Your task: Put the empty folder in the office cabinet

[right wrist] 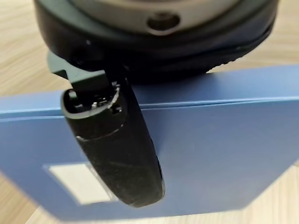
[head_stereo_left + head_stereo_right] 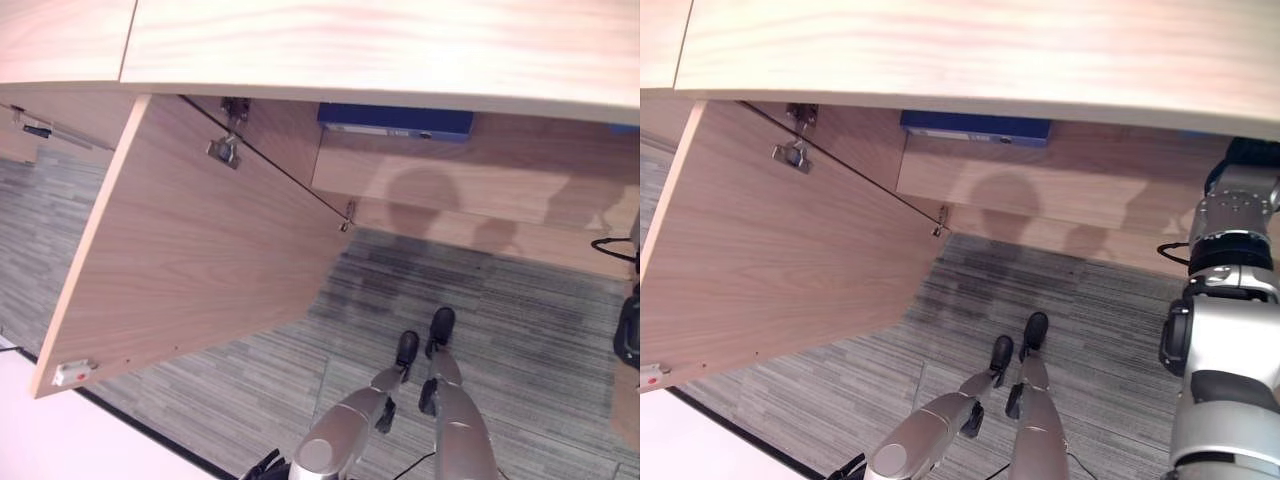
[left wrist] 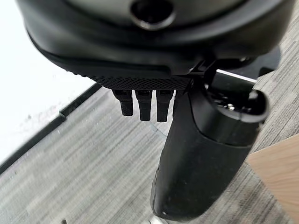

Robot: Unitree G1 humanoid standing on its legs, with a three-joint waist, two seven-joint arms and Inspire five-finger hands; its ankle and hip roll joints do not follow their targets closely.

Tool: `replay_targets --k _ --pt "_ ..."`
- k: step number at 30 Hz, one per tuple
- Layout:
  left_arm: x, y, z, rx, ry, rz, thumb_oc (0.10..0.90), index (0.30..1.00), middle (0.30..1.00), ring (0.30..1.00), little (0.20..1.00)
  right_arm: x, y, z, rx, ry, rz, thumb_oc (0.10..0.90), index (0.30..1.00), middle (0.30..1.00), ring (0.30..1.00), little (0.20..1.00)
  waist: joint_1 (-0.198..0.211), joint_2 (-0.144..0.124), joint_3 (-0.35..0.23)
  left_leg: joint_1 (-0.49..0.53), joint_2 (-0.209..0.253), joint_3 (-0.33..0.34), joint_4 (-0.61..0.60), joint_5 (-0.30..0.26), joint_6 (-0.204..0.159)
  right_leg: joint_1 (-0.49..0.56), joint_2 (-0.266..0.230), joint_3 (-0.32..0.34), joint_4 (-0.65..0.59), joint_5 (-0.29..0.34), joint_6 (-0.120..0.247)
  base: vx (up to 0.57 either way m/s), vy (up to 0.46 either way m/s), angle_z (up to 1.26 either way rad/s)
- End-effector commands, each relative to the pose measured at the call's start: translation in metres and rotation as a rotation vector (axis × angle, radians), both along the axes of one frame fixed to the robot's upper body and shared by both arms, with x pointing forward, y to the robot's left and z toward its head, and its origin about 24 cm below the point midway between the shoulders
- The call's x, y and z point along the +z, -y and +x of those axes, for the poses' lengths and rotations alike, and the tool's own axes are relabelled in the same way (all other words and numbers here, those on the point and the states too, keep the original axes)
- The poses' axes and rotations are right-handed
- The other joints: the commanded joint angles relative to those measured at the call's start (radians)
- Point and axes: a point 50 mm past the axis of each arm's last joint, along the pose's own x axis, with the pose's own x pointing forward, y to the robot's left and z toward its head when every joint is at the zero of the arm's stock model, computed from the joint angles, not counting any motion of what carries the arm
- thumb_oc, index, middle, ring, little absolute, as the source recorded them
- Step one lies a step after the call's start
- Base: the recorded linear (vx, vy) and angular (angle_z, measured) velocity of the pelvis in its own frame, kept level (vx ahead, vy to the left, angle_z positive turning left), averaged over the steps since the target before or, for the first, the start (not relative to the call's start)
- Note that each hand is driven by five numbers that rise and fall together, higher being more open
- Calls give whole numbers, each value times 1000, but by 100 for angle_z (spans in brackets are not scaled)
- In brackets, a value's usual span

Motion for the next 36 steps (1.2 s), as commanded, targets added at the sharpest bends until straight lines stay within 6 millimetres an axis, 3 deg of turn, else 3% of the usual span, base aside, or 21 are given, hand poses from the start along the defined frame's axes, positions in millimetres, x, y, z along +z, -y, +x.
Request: replay_targets --k 1,3,5,9,11,16,20,26,32,36 --pt "-2 -35 -35 -64 -133 117 800 900 900 900 900 58 13 -24 -64 135 -215 800 900 900 900 900 14 -18 -58 8 21 -59 28 -91 -61 73 -20 46 -14 -125 102 -10 -7 4" --pt "-2 -35 -33 -69 -130 114 800 900 900 900 900 51 12 -20 -48 108 -215 800 900 900 900 900 12 -14 -56 8 21 -54 27 -91 -62 75 -23 43 -15 -125 102 -16 0 2" --pt "-2 -34 -30 -83 -124 110 800 900 900 900 900 32 -3 -4 51 -6 -317 800 900 900 900 900 12 -17 -55 16 26 -45 25 -96 -65 82 -22 41 -17 -130 101 -3 -3 4" --pt "-2 -36 -29 -94 -126 113 800 900 900 900 900 17 -15 5 108 -17 -353 800 900 900 900 900 3 -22 -55 14 27 -37 25 -91 -65 84 -24 36 -23 -120 102 -1 -3 1" --pt "-2 -38 -27 -84 -126 116 800 900 900 900 900 -7 -34 15 182 -2 -332 800 900 900 900 900 -2 -28 -59 22 29 -31 23 -103 -63 98 -19 38 -36 -123 103 0 0 0" --pt "-2 -38 -18 -80 -107 118 800 900 900 900 900 -32 -56 25 270 12 -307 800 900 900 900 900 -11 -33 -57 16 26 -17 35 -108 -61 101 -28 39 -38 -114 104 0 0 0" --pt "-2 -42 -19 -82 -118 123 800 900 900 900 900 -49 -71 30 357 -52 -396 800 900 900 900 900 -17 -42 -50 22 31 -2 43 -117 -64 110 -29 37 -38 -116 105 0 0 0" --pt "-1 -47 -17 -82 -117 132 800 900 900 900 900 -56 -86 30 445 -116 -589 800 900 900 900 900 -29 -61 -41 15 34 14 54 -118 -66 110 -32 38 -39 -108 105 0 0 0" --pt "-1 -50 -13 -94 -112 144 800 900 900 900 900 -67 -81 28 459 -205 -672 800 900 900 900 900 -44 -72 -38 14 37 26 54 -120 -67 108 -32 42 -41 -104 106 0 0 -1" --pt "0 -51 -4 -78 -92 149 800 900 900 900 900 -64 -60 23 392 -419 -876 800 900 900 900 900 -60 -85 -35 15 40 38 50 -117 -69 105 -32 43 -42 -98 107 -3 0 -1"
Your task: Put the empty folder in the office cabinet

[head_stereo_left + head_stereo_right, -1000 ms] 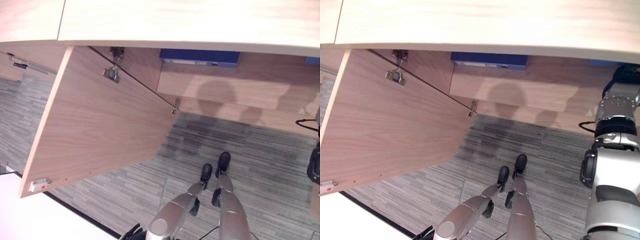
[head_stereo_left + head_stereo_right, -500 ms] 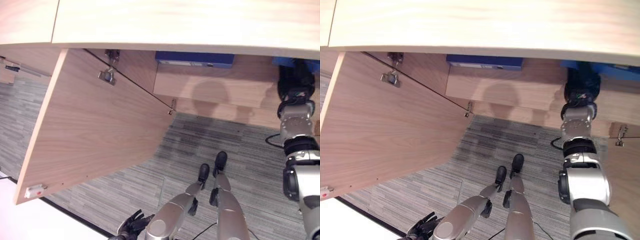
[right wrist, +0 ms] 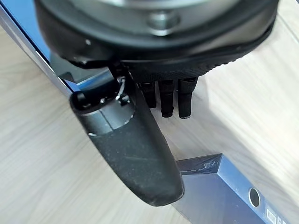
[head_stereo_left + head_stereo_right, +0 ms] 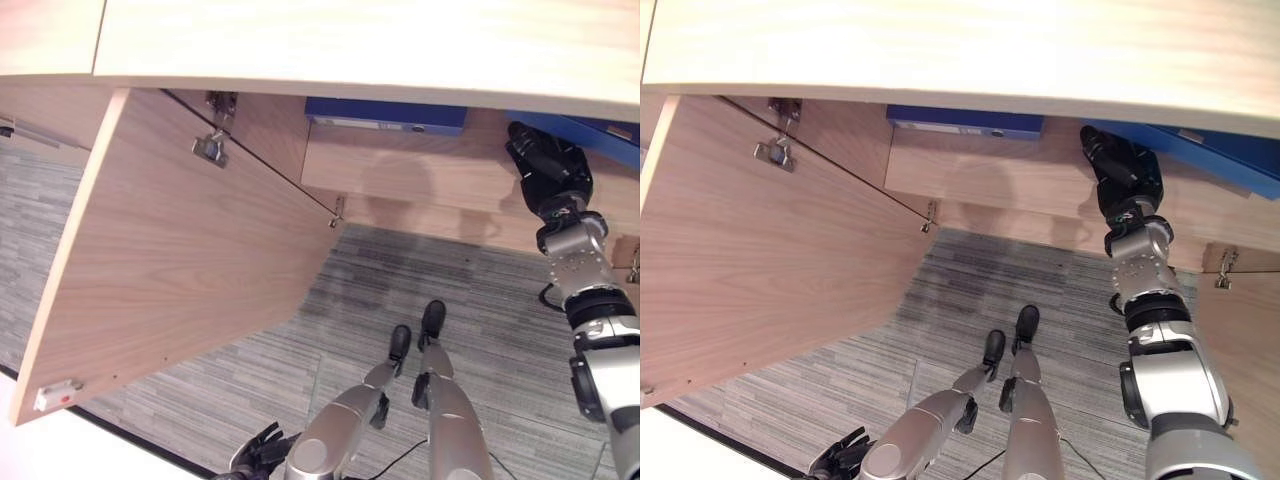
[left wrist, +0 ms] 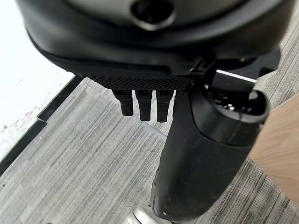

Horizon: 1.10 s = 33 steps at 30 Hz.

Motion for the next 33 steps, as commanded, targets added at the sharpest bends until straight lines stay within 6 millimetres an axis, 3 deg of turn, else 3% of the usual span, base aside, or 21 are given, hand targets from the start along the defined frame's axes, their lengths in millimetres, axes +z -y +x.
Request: replay_targets --k 1,4,6,10,12,18,20,22,25,30,31,32,33 --pt "-5 -37 -43 14 -159 116 800 900 900 900 900 26 21 -6 -80 -65 -345 800 900 900 900 900 -5 -48 -72 -10 55 33 51 -118 -67 68 -15 47 -17 -118 112 -25 7 4" --pt "0 -36 -17 12 -98 144 800 900 900 900 900 42 44 -7 -250 -294 -708 800 900 900 900 900 -19 -58 -69 -13 60 39 45 -114 -67 61 -16 45 -19 -110 113 -22 6 0" --pt "5 -40 2 34 -62 178 800 900 900 900 900 64 45 -5 -342 -380 -944 800 900 900 900 900 -29 -62 -68 -15 62 44 41 -111 -67 56 -17 45 -20 -105 111 0 0 0" --pt "9 -47 15 54 -60 219 800 900 900 900 900 84 39 -2 -424 -394 -1085 800 900 900 900 900 -42 -66 -80 -20 65 51 33 -108 -66 48 -16 53 -22 -98 112 -4 18 -8" --pt "12 -51 22 51 -53 237 800 900 900 900 900 93 45 -4 -485 -481 -1212 800 900 900 900 900 -45 -68 -80 -23 64 55 30 -106 -65 42 -16 60 -24 -92 113 -15 17 -8" --pt "19 -58 36 50 -20 250 800 900 900 900 900 101 53 -9 -527 -624 -1459 800 900 900 900 900 -50 -66 -81 -30 62 62 27 -103 -66 32 -16 68 -21 -87 113 -11 12 -5" --pt "22 -66 39 36 -17 253 800 900 900 900 900 96 46 -4 -430 -676 -1600 800 900 900 900 900 -52 -63 -82 -31 61 68 27 -102 -67 26 -15 78 -15 -85 113 -17 32 -8" --pt "21 -72 31 39 -29 243 800 900 900 900 900 84 25 6 -273 -628 -1699 800 900 900 900 900 -55 -67 -87 -38 61 74 28 -100 -67 17 -15 82 -14 -81 112 -13 5 -16" --pt "20 -71 26 33 -29 225 800 900 900 900 900 58 3 10 -68 -587 -1829 800 900 900 900 900 -53 -71 -81 -36 62 76 31 -102 -67 21 -14 84 -13 -82 112 -10 -9 -6" --pt "26 -68 42 29 40 206 800 900 900 900 900 19 -34 0 356 -550 -2024 800 900 900 900 900 -57 -83 -65 -36 65 80 41 -109 -68 25 -16 83 -9 -86 109 -13 -8 -6" --pt "26 -68 42 30 40 205 800 900 900 900 900 19 -34 0 356 -550 -2024 800 900 900 900 900 -58 -83 -68 -40 64 80 42 -107 -68 22 -17 82 -9 -85 110 -26 -12 -3" --pt "27 -64 45 12 62 193 800 900 900 900 900 0 -48 -12 555 -545 -2104 800 900 900 900 900 -60 -85 -60 -41 67 81 46 -111 -68 22 -19 81 -7 -85 111 0 0 0" --pt "27 -60 47 6 75 180 800 900 900 900 900 -10 -51 -17 637 -566 -2142 800 900 900 900 900 -59 -85 -53 -37 68 82 48 -114 -68 26 -18 81 -6 -87 112 0 0 0"
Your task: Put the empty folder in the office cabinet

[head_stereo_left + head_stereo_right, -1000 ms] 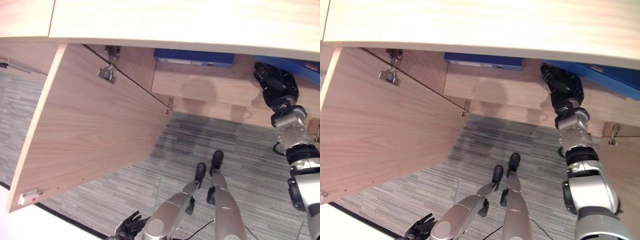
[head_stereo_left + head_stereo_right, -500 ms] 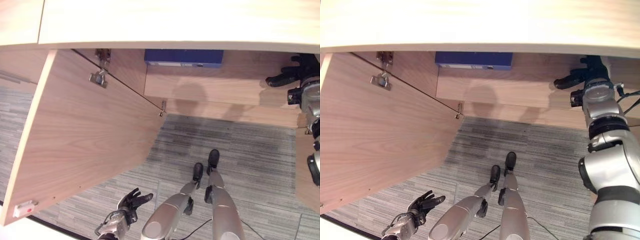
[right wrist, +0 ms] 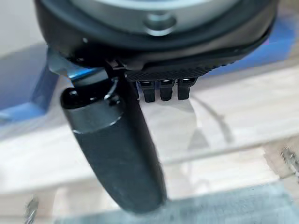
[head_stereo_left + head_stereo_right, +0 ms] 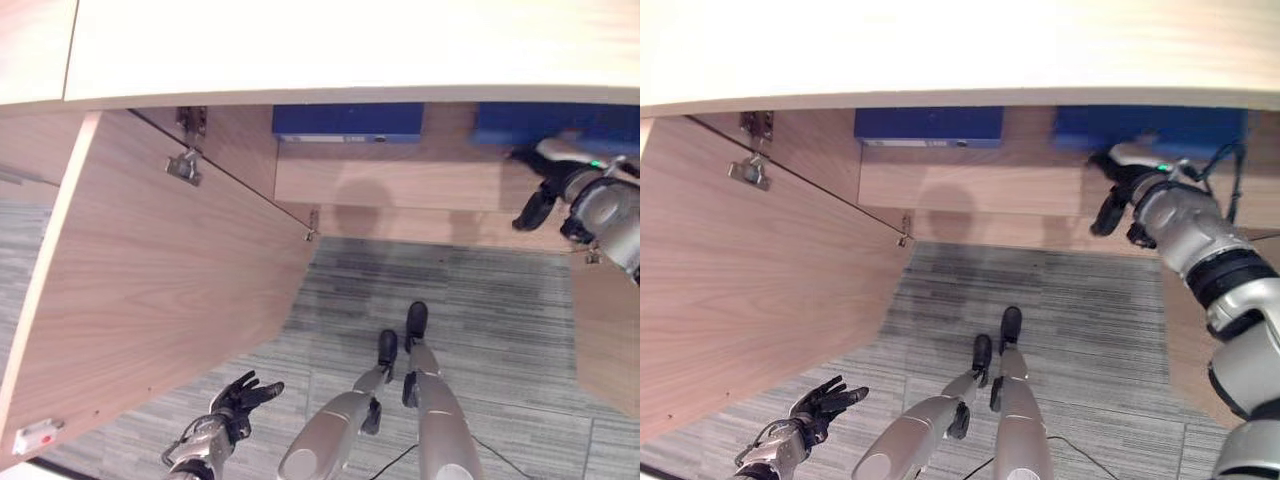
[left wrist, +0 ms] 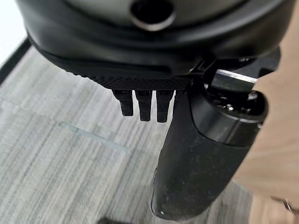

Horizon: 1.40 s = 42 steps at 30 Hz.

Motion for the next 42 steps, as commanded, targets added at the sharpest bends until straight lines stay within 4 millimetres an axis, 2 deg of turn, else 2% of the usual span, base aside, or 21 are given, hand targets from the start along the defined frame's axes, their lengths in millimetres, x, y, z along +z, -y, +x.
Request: replay_targets --k 1,3,8,13,19,22,26,27,28,29,30,31,32,33,35,36,37,39,42 --pt "-10 -18 -34 12 -84 45 800 900 900 900 900 -49 -35 -18 251 -394 -162 800 900 900 900 900 18 -21 0 -16 86 1 37 -117 -73 73 -6 19 -45 -94 80 0 0 0" --pt "-11 -10 -33 -10 -74 28 800 900 900 900 900 -61 -45 -30 327 -499 -223 800 900 900 900 900 18 -24 9 -14 89 8 39 -121 -74 74 -5 20 -45 -94 81 0 0 0" --pt "-12 5 -30 -47 -53 -5 800 900 900 900 900 -83 -59 -49 437 -633 -323 800 900 900 900 900 16 -25 20 -18 88 16 41 -120 -73 72 -7 23 -49 -89 84 -4 -2 -1" --pt "-13 13 -26 -67 -55 -11 800 900 900 900 900 -99 -71 -58 499 -684 -338 800 900 900 900 900 14 -27 20 -16 88 23 42 -123 -70 75 -4 27 -53 -88 83 -1 1 -2" --pt "-13 16 -24 -73 -58 -11 800 900 900 900 900 -105 -76 -58 509 -672 -301 800 900 900 900 900 15 -32 16 -19 88 29 62 -133 -70 77 -6 31 -52 -87 83 0 0 0" --pt "-13 15 -27 -61 -52 -7 800 900 900 900 900 -97 -79 -61 527 -583 -218 800 900 900 900 900 7 -44 17 -26 93 40 135 -167 -75 91 -13 33 -40 -98 83 -43 4 -2" --pt "-16 10 -37 -49 -81 7 800 900 900 900 900 -90 -55 -57 419 -409 -97 800 900 900 900 900 -6 -81 4 -14 99 61 248 -223 -80 148 -27 30 -24 -112 81 -12 44 5" --pt "-17 0 -40 -30 -113 39 800 900 900 900 900 -88 -49 -55 377 -342 -44 800 900 900 900 900 -3 -131 -12 28 95 -8 331 -281 -85 195 -12 62 -16 -121 82 7 155 15" --pt "-16 0 -40 -31 -113 40 800 900 900 900 900 -88 -49 -55 377 -341 -43 800 900 900 900 900 -4 -133 -13 26 92 -9 328 -276 -85 193 -14 61 -17 -120 82 48 219 -22" --pt "-20 -2 -47 -32 -149 36 800 900 900 900 900 -94 -36 -63 337 -326 23 800 900 900 900 900 -20 -143 -54 95 92 -37 292 -304 -63 215 -4 74 -14 -114 92 -14 274 -32" --pt "-23 -5 -53 -53 -186 53 800 900 900 900 900 -104 -26 -68 281 -317 127 800 900 900 900 900 -34 -164 -87 126 89 -22 293 -320 -50 221 -5 94 -13 -92 104 -14 274 -26" --pt "-22 -5 -53 -54 -186 55 800 900 900 900 900 -104 -26 -69 280 -316 129 800 900 900 900 900 -33 -167 -89 124 86 -21 291 -315 -50 218 -8 95 -14 -91 105 -84 366 4" --pt "-25 -7 -61 -71 -217 64 800 900 900 900 900 -120 -19 -77 227 -315 256 800 900 900 900 900 -41 -183 -118 168 84 -3 281 -332 -34 228 -9 111 -19 -69 123 -46 184 -2" --pt "-25 -8 -61 -72 -217 66 800 900 900 900 900 -120 -19 -78 226 -314 258 800 900 900 900 900 -40 -186 -120 166 81 -3 278 -327 -34 225 -12 112 -19 -67 123 -62 273 -43" --pt "-28 -10 -73 -84 -259 73 800 900 900 900 900 -139 -14 -84 165 -304 378 800 900 900 900 900 -44 -200 -144 202 77 18 259 -329 -23 230 -17 121 -28 -51 140 -92 240 -66" --pt "-31 -12 -84 -99 -303 87 800 900 900 900 900 -156 -6 -91 71 -277 501 800 900 900 900 900 -48 -207 -164 246 76 36 234 -331 -13 247 -23 122 -37 -41 157 -99 222 -57" --pt "-31 -13 -84 -99 -303 88 800 900 900 900 900 -157 -6 -91 71 -277 502 800 900 900 900 900 -48 -210 -166 244 73 36 232 -327 -13 244 -25 123 -38 -40 158 -99 217 -58" --pt "-34 -15 -98 -98 -351 96 800 900 900 900 900 -177 -2 -98 -28 -245 632 800 900 900 900 900 -50 -215 -183 279 74 54 207 -321 -6 255 -34 117 -38 -36 172 -89 156 -60" --pt "-38 -19 -115 -97 -416 111 800 900 900 900 900 -207 -7 -110 -132 -248 782 800 900 900 900 900 -52 -212 -196 325 85 83 176 -312 3 267 -51 70 -11 -41 182 -94 124 -61"
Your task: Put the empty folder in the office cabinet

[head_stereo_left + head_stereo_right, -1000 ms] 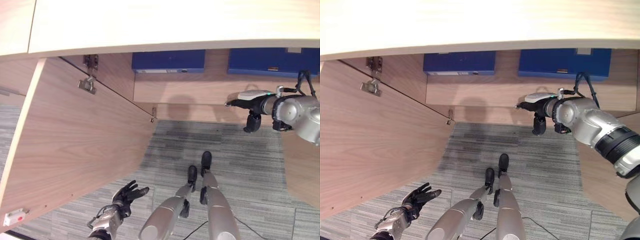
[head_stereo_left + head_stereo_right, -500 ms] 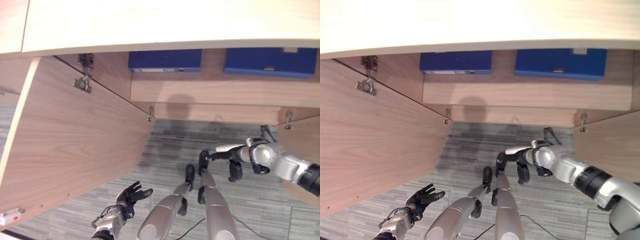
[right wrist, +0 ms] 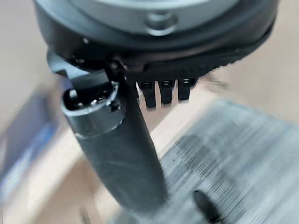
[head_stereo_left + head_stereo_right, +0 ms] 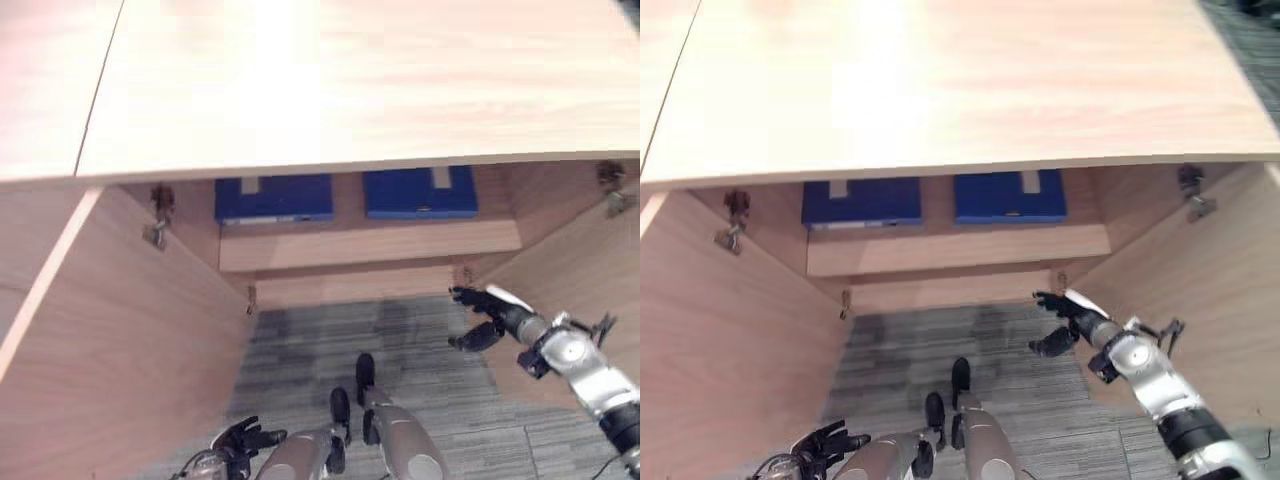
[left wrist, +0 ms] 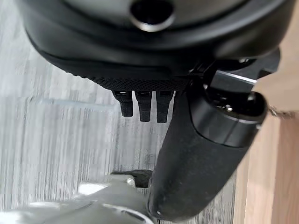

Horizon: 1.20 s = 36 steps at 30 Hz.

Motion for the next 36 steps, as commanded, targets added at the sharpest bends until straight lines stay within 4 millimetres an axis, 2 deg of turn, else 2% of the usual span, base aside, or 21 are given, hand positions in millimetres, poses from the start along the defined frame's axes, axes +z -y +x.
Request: replay_targets --k 1,4,8,12,13,17,22,24,25,27,33,35,36 --pt "-9 -17 -55 -43 -168 60 800 900 900 900 900 -1 -13 4 -25 70 83 800 900 900 900 900 24 -18 -132 40 36 -128 101 -182 -110 0 -88 0 26 0 54 -122 93 -64" --pt "-10 -16 -61 -56 -194 62 800 900 900 900 900 -21 -17 -11 -120 57 159 800 900 900 900 900 30 0 -146 54 61 -98 91 -175 -105 36 -122 -87 135 -80 25 -110 90 -59" --pt "-11 -16 -65 -74 -215 72 800 900 900 900 900 -38 -22 -27 -208 47 226 800 900 900 900 900 31 18 -191 60 92 -60 55 -159 -100 79 -155 -106 247 -130 8 -50 51 -51" --pt "-13 -12 -69 -78 -228 73 800 900 900 900 900 -46 -29 -37 -296 77 327 800 900 900 900 900 31 17 -229 65 91 -24 18 -147 -101 121 -166 -113 200 -125 15 0 -2 -51" --pt "-14 -7 -72 -85 -236 67 800 900 900 900 900 -52 -33 -45 -361 89 383 800 900 900 900 900 22 17 -251 73 86 3 -16 -138 -100 134 -148 -85 143 -114 22 14 -20 -42" --pt "-16 -1 -73 -80 -242 62 800 900 900 900 900 -63 -33 -58 -488 97 448 800 900 900 900 900 -11 18 -272 92 89 61 -73 -115 -103 126 -104 -18 53 -99 32 18 -37 -43" --pt "-16 5 -61 -82 -214 61 800 900 900 900 900 -62 -9 -74 -703 178 529 800 900 900 900 900 -69 24 -283 110 102 94 -111 -104 -108 120 -71 33 37 -102 28 29 -62 -34" --pt "-16 6 -58 -80 -205 58 800 900 900 900 900 -61 -2 -77 -742 193 515 800 900 900 900 900 -77 26 -284 112 104 93 -112 -105 -109 121 -67 36 37 -105 26 34 -69 -25" --pt "-15 9 -50 -80 -175 54 800 900 900 900 900 -55 14 -79 -819 242 479 800 900 900 900 900 -90 32 -288 115 109 94 -112 -108 -111 123 -60 38 40 -114 23 43 -86 -26" --pt "-15 14 -42 -91 -151 48 800 900 900 900 900 -48 30 -79 -881 294 429 800 900 900 900 900 -98 37 -293 120 113 92 -113 -111 -113 131 -54 40 37 -124 19 59 -102 -17" --pt "-15 14 -41 -122 -161 68 800 900 900 900 900 -23 77 -77 -1037 410 293 800 900 900 900 900 -87 47 -306 114 126 82 -114 -104 -128 155 -35 35 -5 -137 7 39 -101 3" --pt "-15 13 -43 -124 -169 69 800 900 900 900 900 -19 84 -78 -1055 424 274 800 900 900 900 900 -84 49 -307 113 128 79 -114 -104 -130 160 -33 33 -10 -140 5 28 -85 9" --pt "-15 10 -49 -125 -191 77 800 900 900 900 900 -5 102 -80 -1086 466 224 800 900 900 900 900 -76 52 -307 112 132 72 -114 -103 -137 171 -28 27 -22 -146 3 47 -102 -4"
